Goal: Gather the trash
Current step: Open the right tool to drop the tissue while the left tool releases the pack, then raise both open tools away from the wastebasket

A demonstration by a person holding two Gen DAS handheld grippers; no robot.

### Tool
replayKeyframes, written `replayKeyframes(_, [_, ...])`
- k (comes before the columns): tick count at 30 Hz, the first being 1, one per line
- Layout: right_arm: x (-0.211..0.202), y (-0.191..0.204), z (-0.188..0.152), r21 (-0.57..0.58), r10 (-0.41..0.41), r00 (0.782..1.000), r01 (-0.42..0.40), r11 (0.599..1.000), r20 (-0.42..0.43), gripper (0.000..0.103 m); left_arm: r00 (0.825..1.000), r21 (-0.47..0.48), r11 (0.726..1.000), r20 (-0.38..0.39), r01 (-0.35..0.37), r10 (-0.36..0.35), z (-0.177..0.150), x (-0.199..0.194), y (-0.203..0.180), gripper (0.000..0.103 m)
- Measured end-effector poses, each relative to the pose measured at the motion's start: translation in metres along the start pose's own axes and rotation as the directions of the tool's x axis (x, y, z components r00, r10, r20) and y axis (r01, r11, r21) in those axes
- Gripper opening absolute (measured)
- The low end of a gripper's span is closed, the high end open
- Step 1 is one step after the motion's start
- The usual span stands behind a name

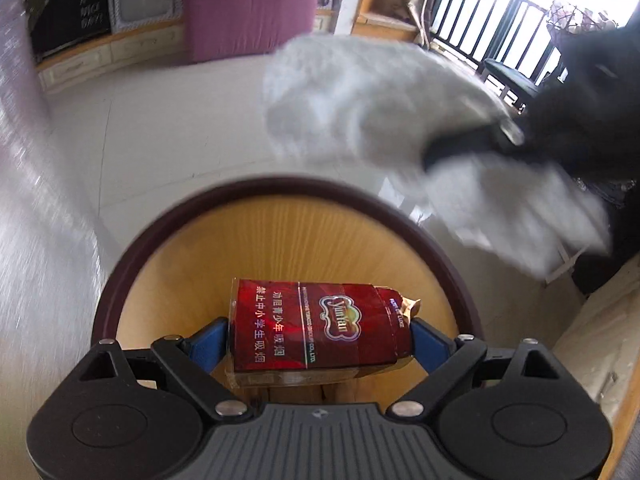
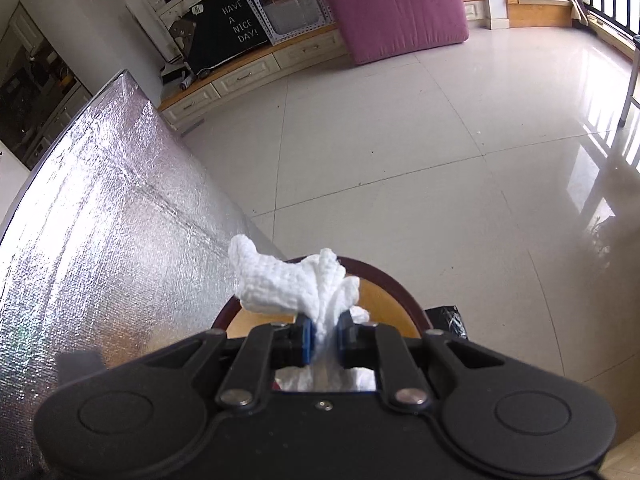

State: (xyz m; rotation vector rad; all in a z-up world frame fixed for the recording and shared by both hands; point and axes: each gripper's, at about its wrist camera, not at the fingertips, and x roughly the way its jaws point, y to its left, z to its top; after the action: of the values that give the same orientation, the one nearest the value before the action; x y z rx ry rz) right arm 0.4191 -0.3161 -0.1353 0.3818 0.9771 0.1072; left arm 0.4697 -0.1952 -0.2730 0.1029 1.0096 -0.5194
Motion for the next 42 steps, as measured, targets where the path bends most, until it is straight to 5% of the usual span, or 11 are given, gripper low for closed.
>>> replayKeyframes(2, [0.002,-0.003,0.000,-0.015,-0.003,1.000,0.002,1.000,-0.008,0.013,1.000,0.007,1.000,0.009,0.016,-0.016,0.005,0.008,0.001,0.103])
replayKeyframes(12, [0.033,-0.028,-0.011,0.054,0.003,0.994,0.002,0.999,-0.106,0.014,0.997,-0.007,0.999,-0.074,0.037,-0.037,-0.031,0.000,-0.002,0.103])
replayKeyframes(15, [0.043,-0.031,-0.020,0.089,0.016,0.989,-0.003,0.996,-0.149,0.031,0.996,-0.019,0.999,-0.079,0.047,-0.049,-0.044,-0.011,-0.009,0.103])
replayKeyframes(17, [0.048,-0.033,-0.024,0.119,0.004,0.986,0.017,0.993,-0.168,0.071,0.994,-0.021,0.998,-0.088,0.058,-0.059,-0.042,-0.013,-0.015,0.103])
replayKeyframes(42, [-0.040,-0.004,-0.029,-0.010,0.008,0.997,-0.008,1.000,-0.071,0.102,1.000,-0.067,0.998,-0.027,-0.011,0.010,-0.035,-0.104,-0.018,0.103])
